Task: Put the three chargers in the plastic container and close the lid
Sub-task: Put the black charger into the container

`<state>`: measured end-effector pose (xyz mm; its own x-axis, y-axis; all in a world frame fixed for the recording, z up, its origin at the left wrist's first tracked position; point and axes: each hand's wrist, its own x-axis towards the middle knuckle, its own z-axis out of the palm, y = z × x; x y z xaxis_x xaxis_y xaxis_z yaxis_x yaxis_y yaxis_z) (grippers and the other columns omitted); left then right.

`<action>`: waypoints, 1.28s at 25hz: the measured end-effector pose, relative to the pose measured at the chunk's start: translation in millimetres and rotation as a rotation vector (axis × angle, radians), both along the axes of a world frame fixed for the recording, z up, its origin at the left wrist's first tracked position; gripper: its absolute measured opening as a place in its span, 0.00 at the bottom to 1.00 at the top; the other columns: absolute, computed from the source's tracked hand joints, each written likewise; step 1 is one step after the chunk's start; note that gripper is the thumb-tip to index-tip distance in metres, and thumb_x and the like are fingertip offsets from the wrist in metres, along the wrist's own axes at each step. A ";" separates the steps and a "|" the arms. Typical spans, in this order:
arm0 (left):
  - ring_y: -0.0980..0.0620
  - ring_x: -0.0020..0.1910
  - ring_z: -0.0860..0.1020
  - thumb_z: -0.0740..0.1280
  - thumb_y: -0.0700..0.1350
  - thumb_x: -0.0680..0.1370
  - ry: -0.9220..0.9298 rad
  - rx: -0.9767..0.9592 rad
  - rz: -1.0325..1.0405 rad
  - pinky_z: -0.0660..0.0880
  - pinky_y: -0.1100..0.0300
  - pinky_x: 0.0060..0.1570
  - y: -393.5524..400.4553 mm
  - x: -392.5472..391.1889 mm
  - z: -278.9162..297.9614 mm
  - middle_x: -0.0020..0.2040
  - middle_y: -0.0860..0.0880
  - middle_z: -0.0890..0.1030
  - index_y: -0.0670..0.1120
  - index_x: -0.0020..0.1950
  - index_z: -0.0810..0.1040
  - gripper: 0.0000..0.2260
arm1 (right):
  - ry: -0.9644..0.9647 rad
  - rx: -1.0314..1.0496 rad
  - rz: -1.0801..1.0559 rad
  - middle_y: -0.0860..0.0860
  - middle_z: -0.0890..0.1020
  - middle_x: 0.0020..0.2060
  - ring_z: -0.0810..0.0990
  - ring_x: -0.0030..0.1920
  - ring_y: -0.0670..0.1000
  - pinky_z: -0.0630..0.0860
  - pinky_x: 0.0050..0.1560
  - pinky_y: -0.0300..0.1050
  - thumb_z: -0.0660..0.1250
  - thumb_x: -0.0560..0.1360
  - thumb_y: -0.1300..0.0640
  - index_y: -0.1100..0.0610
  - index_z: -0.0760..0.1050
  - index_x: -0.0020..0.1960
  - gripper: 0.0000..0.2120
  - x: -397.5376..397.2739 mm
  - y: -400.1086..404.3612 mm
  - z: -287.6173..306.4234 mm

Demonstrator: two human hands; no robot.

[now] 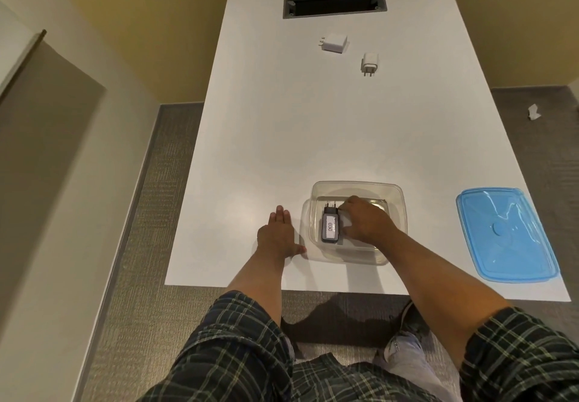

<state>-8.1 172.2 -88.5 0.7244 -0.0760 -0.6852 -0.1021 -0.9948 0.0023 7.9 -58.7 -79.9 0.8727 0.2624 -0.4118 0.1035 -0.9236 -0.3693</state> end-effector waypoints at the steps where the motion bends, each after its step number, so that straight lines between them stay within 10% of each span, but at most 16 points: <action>1: 0.44 0.84 0.46 0.67 0.64 0.77 0.007 0.000 -0.009 0.65 0.43 0.75 1.1 1.6 0.1 0.84 0.43 0.39 0.40 0.83 0.39 0.51 | 0.013 -0.004 -0.005 0.50 0.76 0.57 0.80 0.56 0.54 0.79 0.50 0.50 0.72 0.70 0.50 0.54 0.79 0.57 0.17 1.6 -0.4 -0.2; 32: 0.47 0.81 0.60 0.69 0.59 0.76 -0.003 0.042 -0.095 0.73 0.46 0.65 9.9 9.6 4.5 0.84 0.45 0.48 0.42 0.83 0.47 0.46 | 0.023 -0.189 0.283 0.53 0.66 0.69 0.82 0.52 0.59 0.78 0.50 0.49 0.70 0.69 0.34 0.36 0.64 0.75 0.36 -1.8 -11.4 -2.4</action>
<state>1.5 182.1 -84.0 0.7174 -0.1160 -0.6870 -0.1962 -0.9798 -0.0394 6.0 -70.1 -82.3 0.7663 0.4099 -0.4947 0.3587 -0.9118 -0.1999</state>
